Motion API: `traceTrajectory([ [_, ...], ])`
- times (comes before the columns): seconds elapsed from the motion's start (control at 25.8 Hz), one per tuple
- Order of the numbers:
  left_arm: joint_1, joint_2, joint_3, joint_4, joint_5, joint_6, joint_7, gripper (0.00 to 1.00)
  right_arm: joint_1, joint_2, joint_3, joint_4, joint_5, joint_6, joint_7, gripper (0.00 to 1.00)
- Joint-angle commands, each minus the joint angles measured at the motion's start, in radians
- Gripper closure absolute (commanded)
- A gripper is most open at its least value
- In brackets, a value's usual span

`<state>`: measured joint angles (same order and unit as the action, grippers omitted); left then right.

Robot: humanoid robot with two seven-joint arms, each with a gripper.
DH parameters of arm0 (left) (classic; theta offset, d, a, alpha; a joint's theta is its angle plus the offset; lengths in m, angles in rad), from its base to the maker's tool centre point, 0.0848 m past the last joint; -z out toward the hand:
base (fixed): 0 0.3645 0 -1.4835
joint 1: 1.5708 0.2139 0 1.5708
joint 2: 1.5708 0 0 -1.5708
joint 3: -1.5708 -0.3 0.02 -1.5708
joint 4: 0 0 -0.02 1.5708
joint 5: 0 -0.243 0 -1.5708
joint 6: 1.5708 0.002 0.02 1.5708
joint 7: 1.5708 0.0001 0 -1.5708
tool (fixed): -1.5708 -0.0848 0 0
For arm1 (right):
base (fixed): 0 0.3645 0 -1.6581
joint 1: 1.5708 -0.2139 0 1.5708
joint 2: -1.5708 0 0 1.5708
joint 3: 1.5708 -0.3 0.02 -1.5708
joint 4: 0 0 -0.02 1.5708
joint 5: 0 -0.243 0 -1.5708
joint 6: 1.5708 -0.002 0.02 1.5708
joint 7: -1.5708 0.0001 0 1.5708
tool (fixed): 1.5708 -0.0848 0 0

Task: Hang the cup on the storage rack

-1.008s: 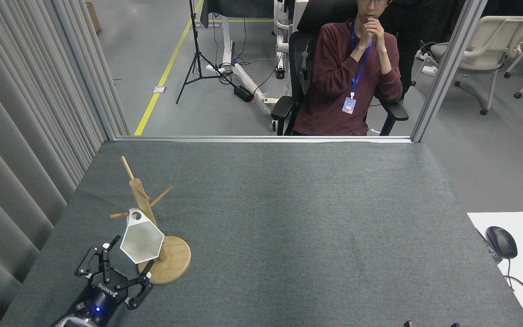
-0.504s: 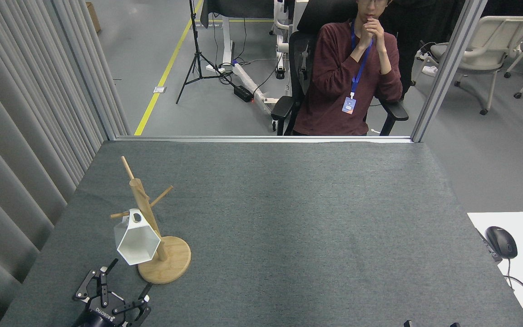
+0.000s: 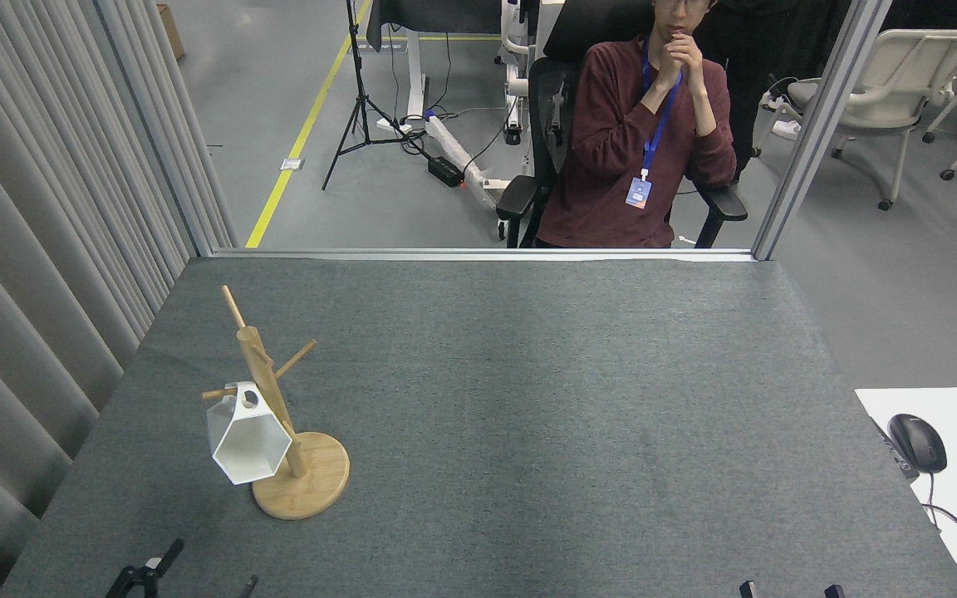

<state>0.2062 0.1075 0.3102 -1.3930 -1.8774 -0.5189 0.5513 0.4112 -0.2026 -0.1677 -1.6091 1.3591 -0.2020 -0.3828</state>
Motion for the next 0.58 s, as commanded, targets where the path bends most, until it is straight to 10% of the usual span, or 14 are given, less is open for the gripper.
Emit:
traceTrajectory([
  [0.0,0.058,-0.018,0.073,-0.035,0.261,-0.112,-0.091,0.01,0.005,-0.004,0.004,-0.002,0.005,0.001,0.001,0.02],
  [0.54,0.167,-0.061,0.129,-0.205,0.58,-0.043,-0.228,0.01,0.028,0.002,-0.035,-0.02,0.067,0.013,-0.001,0.02],
])
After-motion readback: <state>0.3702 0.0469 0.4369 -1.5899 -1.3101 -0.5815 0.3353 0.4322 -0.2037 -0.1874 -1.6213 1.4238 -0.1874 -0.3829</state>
